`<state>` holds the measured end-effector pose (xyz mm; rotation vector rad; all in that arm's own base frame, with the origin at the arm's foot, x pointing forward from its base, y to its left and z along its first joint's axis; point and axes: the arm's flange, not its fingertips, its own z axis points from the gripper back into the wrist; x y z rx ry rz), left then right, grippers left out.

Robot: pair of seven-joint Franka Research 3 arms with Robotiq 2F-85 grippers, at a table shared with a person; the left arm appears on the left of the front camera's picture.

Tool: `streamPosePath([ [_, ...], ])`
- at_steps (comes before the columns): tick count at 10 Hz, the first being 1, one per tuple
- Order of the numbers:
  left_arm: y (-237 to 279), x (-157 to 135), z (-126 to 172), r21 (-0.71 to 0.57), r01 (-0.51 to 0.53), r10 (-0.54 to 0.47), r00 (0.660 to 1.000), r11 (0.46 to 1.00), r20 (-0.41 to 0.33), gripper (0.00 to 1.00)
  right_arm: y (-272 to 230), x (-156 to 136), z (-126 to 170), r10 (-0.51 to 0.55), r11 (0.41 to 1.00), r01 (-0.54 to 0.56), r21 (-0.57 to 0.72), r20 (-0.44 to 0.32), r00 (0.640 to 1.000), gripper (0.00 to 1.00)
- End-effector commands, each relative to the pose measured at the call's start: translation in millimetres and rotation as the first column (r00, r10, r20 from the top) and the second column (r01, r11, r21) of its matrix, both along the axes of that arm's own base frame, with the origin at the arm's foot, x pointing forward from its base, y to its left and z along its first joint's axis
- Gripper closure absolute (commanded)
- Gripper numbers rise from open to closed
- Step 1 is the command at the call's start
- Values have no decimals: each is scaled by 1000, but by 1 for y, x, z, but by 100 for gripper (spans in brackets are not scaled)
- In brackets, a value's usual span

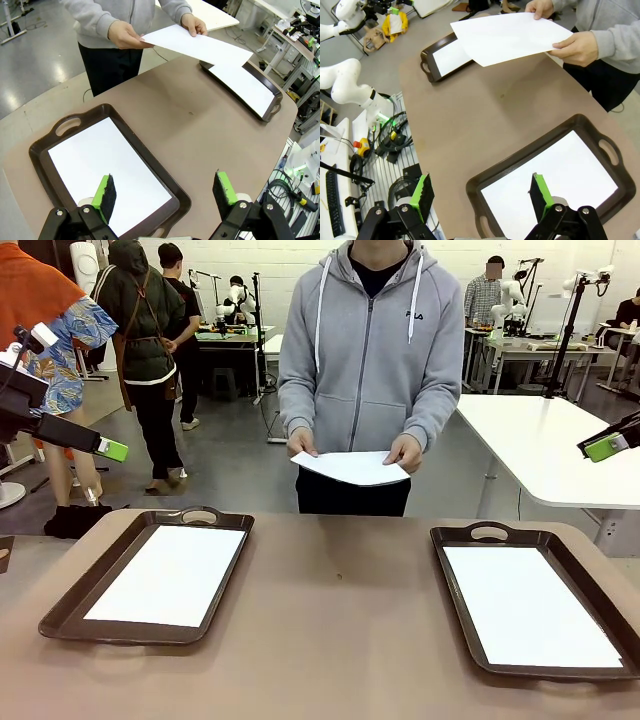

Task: Sort the A4 documents.
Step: Receive the A4 Paper.

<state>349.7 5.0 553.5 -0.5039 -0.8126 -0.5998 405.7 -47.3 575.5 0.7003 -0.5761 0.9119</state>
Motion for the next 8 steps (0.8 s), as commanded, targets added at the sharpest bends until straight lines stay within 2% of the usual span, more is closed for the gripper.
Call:
streamPosePath([
  [1,0,0,-1,0,0,0,1000,1000,3,0,1,0,-1,10,1000,-10,-3,0,1000,0],
  [8,0,0,-1,0,0,0,1000,1000,3,0,1,0,-1,10,1000,-10,-3,0,1000,0],
])
